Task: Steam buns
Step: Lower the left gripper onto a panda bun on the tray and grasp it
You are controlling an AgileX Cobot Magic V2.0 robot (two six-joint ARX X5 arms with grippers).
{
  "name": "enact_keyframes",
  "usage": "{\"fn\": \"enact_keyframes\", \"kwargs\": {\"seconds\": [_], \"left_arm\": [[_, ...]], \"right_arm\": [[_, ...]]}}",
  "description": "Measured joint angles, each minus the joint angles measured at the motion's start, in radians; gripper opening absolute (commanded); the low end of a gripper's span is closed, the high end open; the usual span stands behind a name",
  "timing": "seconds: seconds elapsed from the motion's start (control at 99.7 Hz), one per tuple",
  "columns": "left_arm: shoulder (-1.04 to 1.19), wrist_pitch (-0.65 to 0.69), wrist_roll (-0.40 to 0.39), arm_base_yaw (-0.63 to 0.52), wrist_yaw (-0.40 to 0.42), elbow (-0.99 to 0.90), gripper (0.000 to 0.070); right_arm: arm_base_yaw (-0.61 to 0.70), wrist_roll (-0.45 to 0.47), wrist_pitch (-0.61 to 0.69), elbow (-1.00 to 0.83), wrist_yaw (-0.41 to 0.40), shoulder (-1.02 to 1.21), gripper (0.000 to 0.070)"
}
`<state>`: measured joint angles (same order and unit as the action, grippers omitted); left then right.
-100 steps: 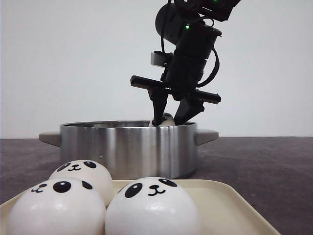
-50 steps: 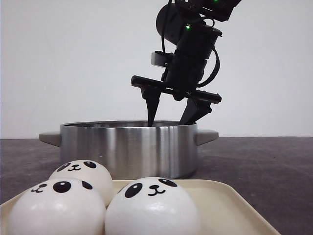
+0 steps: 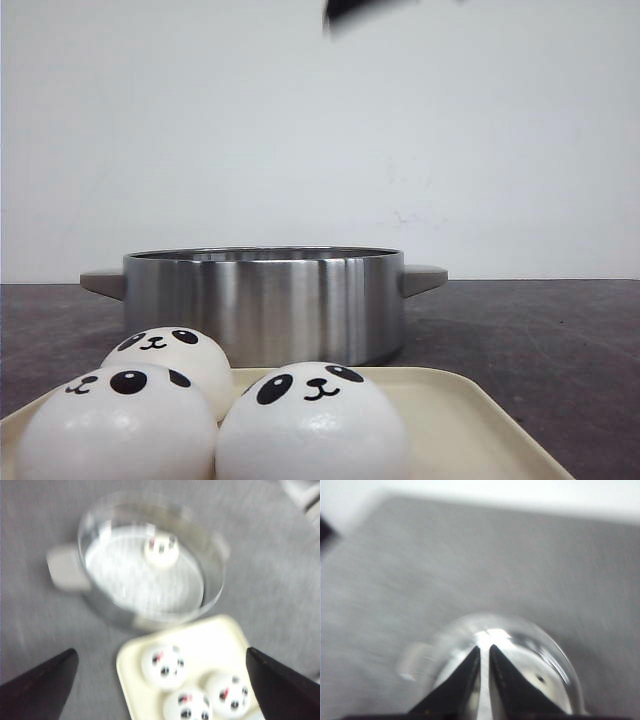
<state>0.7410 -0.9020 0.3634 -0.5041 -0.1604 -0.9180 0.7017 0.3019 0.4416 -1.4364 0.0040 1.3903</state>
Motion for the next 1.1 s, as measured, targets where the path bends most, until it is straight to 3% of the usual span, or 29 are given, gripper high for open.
{"fn": "enact_keyframes", "kwargs": {"seconds": [0.11, 0.261, 0.451, 0.642, 1.023, 1.063, 1.103], "left_arm": [[0.061, 0.000, 0.047, -0.066, 0.000, 0.060, 0.0700], [0.162, 0.031, 0.072, -0.169, 0.000, 0.059, 0.0700], [0.349, 0.099, 0.090, -0.256, 0.000, 0.059, 0.0700], [0.514, 0.176, 0.097, -0.280, 0.000, 0.059, 0.0700], [0.731, 0.292, 0.118, -0.280, 0.028, 0.059, 0.0700], [0.745, 0.293, 0.124, -0.280, 0.028, 0.059, 0.0615], [0.751, 0.291, 0.127, -0.280, 0.031, 0.058, 0.0482]], "right_arm": [[0.056, -0.026, 0.010, 0.000, 0.023, -0.154, 0.0003], [0.105, -0.037, 0.032, -0.001, 0.122, -0.324, 0.0003], [0.123, -0.039, 0.090, -0.001, 0.185, -0.454, 0.0003], [0.123, -0.040, 0.171, -0.001, 0.235, -0.513, 0.0003], [0.123, -0.040, 0.253, -0.001, 0.236, -0.534, 0.0003], [0.123, -0.040, 0.254, -0.001, 0.236, -0.533, 0.0003], [0.123, -0.040, 0.256, -0.001, 0.236, -0.534, 0.0003]]}}
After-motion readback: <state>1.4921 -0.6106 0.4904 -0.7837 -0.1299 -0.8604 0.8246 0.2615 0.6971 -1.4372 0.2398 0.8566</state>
